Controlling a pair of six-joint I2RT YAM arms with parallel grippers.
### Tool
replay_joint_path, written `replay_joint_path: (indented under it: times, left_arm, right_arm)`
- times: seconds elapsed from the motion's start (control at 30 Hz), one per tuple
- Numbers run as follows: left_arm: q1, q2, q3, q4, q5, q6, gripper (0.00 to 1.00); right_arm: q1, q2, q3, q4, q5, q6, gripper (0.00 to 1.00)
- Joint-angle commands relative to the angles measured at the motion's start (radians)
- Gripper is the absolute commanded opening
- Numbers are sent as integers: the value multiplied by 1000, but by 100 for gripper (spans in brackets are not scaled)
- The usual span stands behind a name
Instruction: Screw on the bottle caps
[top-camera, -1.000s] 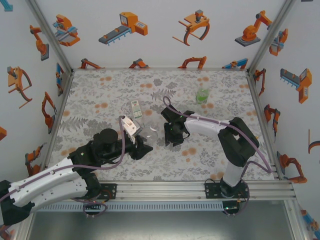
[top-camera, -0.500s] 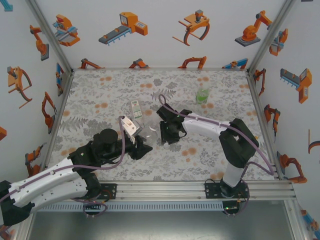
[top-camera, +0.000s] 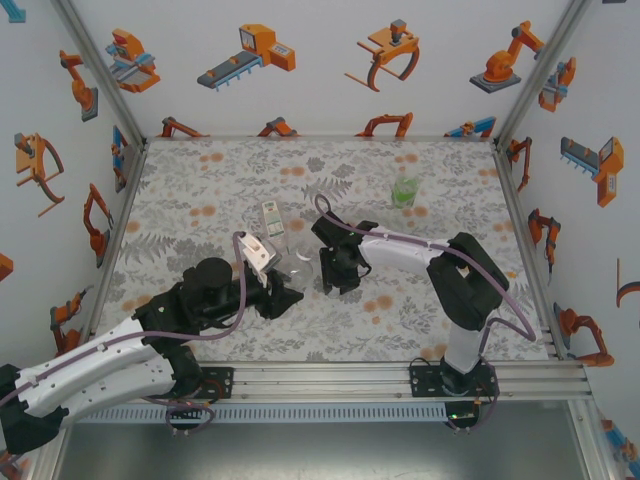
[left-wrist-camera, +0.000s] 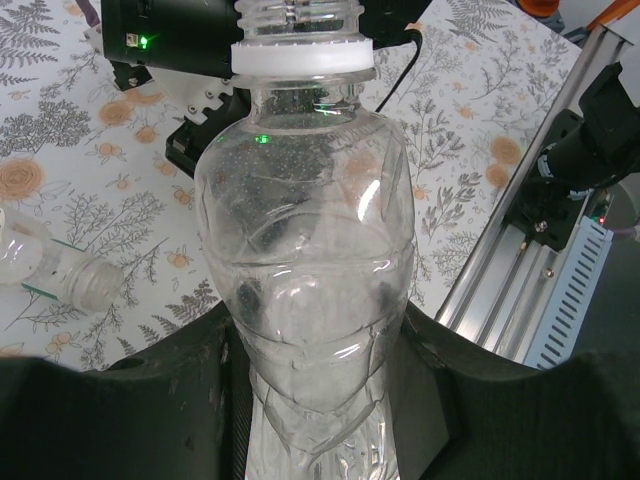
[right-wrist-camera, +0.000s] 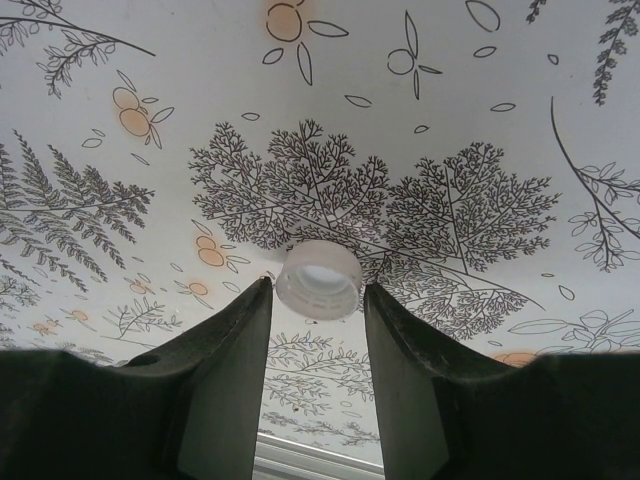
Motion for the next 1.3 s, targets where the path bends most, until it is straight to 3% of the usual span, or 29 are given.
replay_joint_path:
  times: [0.0,0.33,1.27]
  left_arm:
    - [6,-15,-3,7,-1,-9,0]
    - [7,-26,-13,4,-4,-16,0]
    - [9,-59,-35,7,-22,-21,0]
  right_arm:
    - [5,10,23,-16,10,5,42]
    - [14,-42,70,-62,40,1,42]
    - [27,31,67,-75,58,-5,45]
